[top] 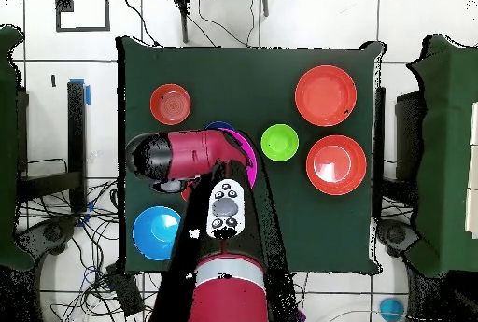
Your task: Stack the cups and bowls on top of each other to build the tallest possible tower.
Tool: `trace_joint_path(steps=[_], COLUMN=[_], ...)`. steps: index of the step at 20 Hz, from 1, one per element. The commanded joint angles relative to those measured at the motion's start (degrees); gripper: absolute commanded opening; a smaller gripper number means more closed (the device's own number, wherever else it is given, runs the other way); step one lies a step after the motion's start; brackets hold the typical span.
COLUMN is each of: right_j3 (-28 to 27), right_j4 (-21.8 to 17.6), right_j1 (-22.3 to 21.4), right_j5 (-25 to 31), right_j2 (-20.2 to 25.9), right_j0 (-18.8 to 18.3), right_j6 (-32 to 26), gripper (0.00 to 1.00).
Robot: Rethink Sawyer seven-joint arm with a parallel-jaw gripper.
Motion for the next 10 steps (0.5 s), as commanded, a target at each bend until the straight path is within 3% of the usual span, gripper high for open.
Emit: trace_joint_path(steps=[1,10], right_j3=[-3.2,-3.0], right_j4=[1.5,1.4], right_j1=[0.4,1.4], right_j5=[2.0,-0.6], right_j2=[1.6,3.9], right_j0=[-0.2,-1.9], right_j6=[7.7,4.1], gripper=[0.0,0.0])
